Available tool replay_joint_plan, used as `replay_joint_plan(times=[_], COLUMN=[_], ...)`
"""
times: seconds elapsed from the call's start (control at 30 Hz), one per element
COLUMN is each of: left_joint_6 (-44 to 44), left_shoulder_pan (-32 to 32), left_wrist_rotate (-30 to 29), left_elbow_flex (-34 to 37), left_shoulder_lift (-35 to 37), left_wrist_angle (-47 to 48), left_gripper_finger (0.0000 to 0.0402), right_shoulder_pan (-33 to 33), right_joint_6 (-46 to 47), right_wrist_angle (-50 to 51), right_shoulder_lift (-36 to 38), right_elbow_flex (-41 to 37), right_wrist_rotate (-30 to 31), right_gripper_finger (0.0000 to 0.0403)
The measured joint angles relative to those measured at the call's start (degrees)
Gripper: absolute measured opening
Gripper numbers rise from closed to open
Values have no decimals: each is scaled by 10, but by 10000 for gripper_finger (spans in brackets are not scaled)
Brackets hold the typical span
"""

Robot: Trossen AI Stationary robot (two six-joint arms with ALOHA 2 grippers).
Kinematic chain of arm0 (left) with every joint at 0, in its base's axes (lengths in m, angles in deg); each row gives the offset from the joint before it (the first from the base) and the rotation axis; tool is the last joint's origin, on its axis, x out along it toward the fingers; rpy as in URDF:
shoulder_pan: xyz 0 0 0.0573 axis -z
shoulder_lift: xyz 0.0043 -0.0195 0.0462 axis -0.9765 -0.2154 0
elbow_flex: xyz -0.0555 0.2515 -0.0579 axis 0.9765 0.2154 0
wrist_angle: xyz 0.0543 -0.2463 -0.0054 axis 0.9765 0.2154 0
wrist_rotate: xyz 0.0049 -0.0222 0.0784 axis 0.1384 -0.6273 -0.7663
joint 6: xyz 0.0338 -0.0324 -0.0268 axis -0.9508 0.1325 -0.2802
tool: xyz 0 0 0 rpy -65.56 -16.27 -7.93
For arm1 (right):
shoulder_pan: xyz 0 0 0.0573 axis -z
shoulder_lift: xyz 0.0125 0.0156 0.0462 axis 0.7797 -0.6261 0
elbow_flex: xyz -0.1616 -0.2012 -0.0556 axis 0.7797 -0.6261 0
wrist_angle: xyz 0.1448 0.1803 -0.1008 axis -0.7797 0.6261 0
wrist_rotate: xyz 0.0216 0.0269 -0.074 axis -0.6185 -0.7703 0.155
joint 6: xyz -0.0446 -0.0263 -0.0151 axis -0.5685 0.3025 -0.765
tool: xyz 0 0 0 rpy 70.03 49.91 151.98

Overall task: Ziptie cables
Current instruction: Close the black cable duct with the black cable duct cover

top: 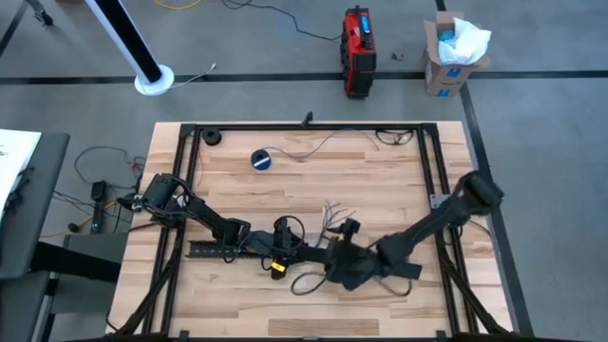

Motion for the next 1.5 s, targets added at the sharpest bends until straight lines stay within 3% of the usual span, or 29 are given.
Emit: replay_joint_plan(times=[0.13, 0.63, 0.83, 1.03, 1.2, 1.5], left_joint_6=[0, -2, -6, -7, -5, -6], left_shoulder_pan=[0, -2, -3, -3, -3, -3], left_wrist_rotate=[0, -3, -3, -4, -7, -10], left_elbow_flex=[0, 0, 0, 0, 0, 0], left_shoulder_lift=[0, 0, 0, 0, 0, 0], left_wrist_angle=[0, -1, 0, 0, -2, -1], left_gripper_finger=[297, 297, 297, 297, 297, 297], right_shoulder_pan=[-2, -43, -50, -65, -62, -55], right_joint_6=[-36, -41, 5, -24, -62, -41], right_wrist_angle=[-33, 30, 43, 10, 47, 60], right_shoulder_lift=[-13, -4, -7, -59, -104, -142], right_elbow_flex=[2, 3, 3, 16, 48, 62], right_wrist_rotate=[-14, -20, -2, -11, 4, 5], right_gripper_finger=[360, 360, 360, 360, 360, 349])
